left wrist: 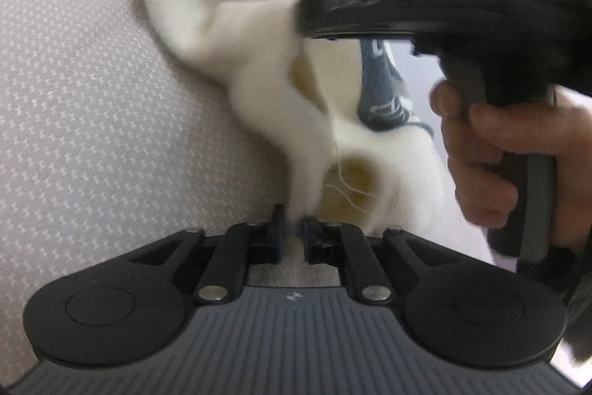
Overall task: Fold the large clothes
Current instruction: 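Reach both tools to the cream sweater and close on its edges, then pinch the sweater hem with the left tool while the right tool grips another edge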
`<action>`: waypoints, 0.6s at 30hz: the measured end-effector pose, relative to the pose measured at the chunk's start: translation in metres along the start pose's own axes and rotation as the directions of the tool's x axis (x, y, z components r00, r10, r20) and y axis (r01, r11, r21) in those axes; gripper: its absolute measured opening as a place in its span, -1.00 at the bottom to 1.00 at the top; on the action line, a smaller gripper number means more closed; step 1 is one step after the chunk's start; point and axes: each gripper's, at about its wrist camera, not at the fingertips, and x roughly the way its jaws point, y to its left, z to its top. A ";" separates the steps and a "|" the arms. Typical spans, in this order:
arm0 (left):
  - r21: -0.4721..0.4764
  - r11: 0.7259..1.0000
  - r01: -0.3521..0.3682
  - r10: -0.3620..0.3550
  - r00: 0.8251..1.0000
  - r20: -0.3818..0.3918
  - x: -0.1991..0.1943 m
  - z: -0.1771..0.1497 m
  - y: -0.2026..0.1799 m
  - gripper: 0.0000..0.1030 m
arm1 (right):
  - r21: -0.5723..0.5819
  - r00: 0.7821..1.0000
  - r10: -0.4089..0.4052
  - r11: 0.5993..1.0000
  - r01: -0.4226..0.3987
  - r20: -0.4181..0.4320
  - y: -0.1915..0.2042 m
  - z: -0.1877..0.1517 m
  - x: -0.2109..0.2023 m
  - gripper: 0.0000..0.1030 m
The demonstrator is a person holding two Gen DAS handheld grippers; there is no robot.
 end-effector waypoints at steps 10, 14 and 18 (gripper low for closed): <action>0.041 0.998 0.037 -0.039 0.999 0.034 0.010 -0.014 -0.009 -0.24 | 0.362 0.933 -0.119 0.932 -0.013 0.339 -0.031 -0.040 -0.091 -0.80; 0.053 0.997 0.056 -0.058 0.998 0.039 0.019 -0.024 -0.019 -0.21 | 0.406 0.893 -0.162 0.914 -0.025 0.420 -0.028 -0.056 -0.112 -0.80; -0.009 0.996 0.091 -0.090 0.995 0.046 0.035 -0.035 -0.025 -0.20 | 0.435 0.854 -0.176 0.898 -0.064 0.490 -0.036 -0.073 -0.122 -0.81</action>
